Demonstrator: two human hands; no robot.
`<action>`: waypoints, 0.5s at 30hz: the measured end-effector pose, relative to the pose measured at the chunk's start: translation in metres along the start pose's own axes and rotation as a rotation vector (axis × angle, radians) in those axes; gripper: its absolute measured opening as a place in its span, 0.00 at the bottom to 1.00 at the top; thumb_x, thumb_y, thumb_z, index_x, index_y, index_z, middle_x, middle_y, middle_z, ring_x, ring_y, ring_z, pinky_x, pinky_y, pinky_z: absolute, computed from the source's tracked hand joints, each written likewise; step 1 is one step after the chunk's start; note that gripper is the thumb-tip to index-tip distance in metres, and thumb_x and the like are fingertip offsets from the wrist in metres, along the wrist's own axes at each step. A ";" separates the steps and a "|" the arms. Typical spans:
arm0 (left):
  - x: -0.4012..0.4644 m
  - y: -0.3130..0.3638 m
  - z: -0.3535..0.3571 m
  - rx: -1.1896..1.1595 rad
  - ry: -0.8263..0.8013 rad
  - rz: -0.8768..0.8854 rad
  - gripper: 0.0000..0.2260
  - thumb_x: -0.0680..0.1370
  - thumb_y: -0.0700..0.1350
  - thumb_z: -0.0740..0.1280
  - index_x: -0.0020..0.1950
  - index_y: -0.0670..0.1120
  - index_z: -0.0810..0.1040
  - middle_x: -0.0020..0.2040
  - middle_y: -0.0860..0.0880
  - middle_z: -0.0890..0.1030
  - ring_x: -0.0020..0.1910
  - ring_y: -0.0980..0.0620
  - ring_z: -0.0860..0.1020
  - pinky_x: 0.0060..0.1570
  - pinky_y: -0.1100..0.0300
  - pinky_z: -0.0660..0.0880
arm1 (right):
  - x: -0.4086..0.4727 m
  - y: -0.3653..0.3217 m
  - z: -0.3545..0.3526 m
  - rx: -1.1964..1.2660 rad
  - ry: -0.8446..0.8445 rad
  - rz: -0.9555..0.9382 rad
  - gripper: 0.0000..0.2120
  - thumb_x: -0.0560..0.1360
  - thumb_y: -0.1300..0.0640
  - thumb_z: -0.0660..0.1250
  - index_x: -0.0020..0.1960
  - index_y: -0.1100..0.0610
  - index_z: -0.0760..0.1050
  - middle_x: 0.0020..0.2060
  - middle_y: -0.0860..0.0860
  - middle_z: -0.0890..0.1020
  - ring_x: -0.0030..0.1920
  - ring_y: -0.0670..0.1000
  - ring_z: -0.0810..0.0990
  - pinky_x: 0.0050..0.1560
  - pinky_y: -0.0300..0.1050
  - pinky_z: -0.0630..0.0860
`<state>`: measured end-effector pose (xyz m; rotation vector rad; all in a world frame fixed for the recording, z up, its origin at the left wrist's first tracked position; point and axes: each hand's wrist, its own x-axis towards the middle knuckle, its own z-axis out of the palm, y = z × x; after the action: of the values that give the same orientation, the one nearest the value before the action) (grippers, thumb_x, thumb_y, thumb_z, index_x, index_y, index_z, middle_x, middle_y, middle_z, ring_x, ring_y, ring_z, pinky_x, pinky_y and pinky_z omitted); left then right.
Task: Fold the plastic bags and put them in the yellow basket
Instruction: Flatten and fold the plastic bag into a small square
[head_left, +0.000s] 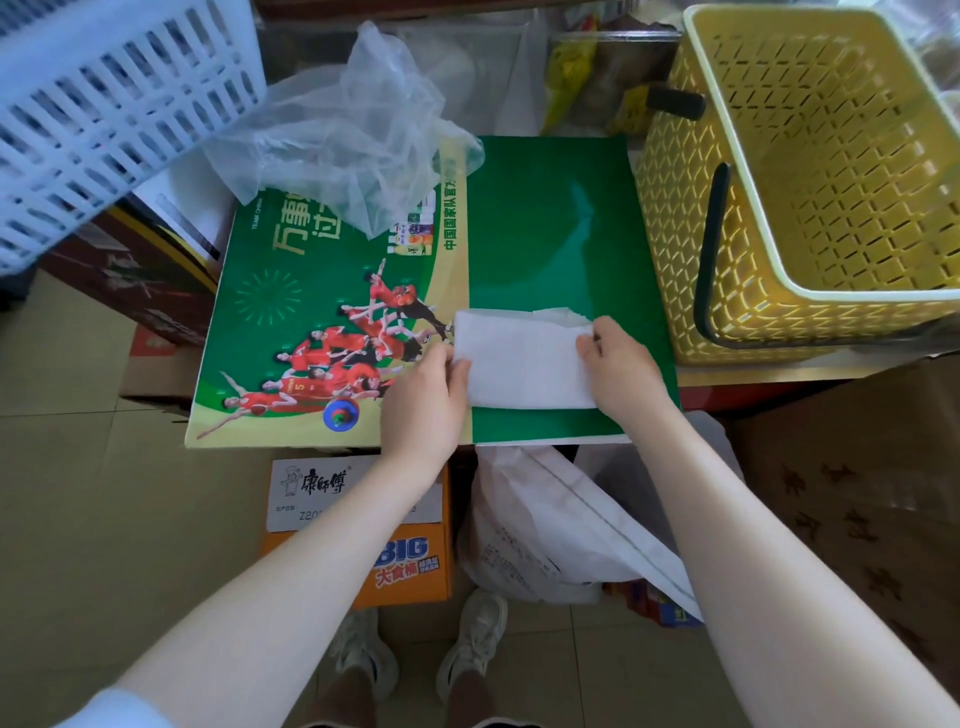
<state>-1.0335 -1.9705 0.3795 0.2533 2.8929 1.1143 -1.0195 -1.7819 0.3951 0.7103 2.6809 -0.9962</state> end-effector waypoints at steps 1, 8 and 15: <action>0.003 0.001 0.000 0.039 0.007 0.003 0.09 0.80 0.44 0.59 0.46 0.39 0.73 0.33 0.45 0.75 0.30 0.43 0.73 0.27 0.54 0.63 | 0.003 -0.002 0.001 -0.044 0.018 0.013 0.10 0.81 0.54 0.51 0.46 0.60 0.63 0.32 0.53 0.68 0.30 0.52 0.65 0.29 0.46 0.57; 0.011 0.002 0.000 0.113 0.028 0.000 0.06 0.79 0.42 0.60 0.43 0.42 0.67 0.37 0.45 0.72 0.33 0.44 0.71 0.29 0.56 0.58 | 0.005 -0.017 0.011 -0.146 0.265 -0.051 0.12 0.80 0.55 0.54 0.52 0.61 0.71 0.51 0.57 0.72 0.49 0.58 0.71 0.39 0.45 0.64; 0.010 0.003 0.005 0.347 0.092 0.288 0.20 0.67 0.36 0.71 0.56 0.40 0.68 0.54 0.38 0.73 0.50 0.37 0.74 0.47 0.48 0.71 | 0.008 -0.015 0.015 -0.145 0.253 -0.052 0.10 0.80 0.56 0.55 0.43 0.59 0.68 0.41 0.54 0.72 0.40 0.55 0.70 0.35 0.44 0.59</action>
<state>-1.0427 -1.9632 0.3777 0.6626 3.1941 0.6509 -1.0335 -1.7987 0.3896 0.7870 2.9653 -0.7573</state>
